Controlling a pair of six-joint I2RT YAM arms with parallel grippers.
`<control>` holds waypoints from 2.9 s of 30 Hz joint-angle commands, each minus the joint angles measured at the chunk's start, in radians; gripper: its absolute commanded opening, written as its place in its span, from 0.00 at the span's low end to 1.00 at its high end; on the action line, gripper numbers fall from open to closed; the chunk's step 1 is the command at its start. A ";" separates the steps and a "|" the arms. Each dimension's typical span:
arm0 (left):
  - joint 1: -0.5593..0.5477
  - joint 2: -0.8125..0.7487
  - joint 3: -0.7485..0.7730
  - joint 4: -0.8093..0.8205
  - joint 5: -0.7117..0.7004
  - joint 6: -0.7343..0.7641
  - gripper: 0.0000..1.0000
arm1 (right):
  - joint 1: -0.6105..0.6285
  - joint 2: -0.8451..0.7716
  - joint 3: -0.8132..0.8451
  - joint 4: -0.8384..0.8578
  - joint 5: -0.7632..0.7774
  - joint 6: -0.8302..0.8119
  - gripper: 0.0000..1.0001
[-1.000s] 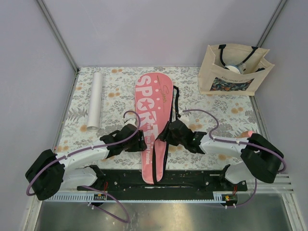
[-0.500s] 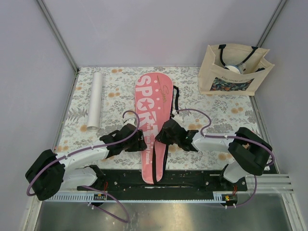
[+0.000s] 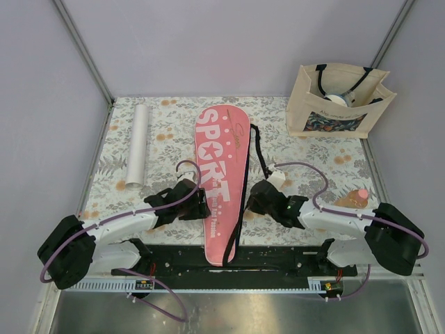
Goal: Pack up the badminton gear
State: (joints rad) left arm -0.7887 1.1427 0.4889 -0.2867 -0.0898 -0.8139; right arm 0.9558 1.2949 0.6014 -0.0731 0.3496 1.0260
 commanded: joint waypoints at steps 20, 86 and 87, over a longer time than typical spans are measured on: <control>0.008 -0.135 0.028 -0.025 -0.039 -0.016 0.65 | -0.116 -0.163 -0.092 0.158 0.036 -0.124 0.64; 0.598 0.065 0.652 -0.164 0.365 0.219 0.82 | 0.041 -0.103 0.250 -0.116 -0.077 -1.336 0.00; 0.602 0.060 0.658 -0.164 0.349 0.216 0.83 | 0.047 -0.108 0.242 -0.108 -0.080 -1.354 0.00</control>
State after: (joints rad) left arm -0.1967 1.2427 1.1076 -0.4885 0.2752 -0.6235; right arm 0.9730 1.2167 0.8700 -0.2722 0.2199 -0.2375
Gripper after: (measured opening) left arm 0.799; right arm 0.034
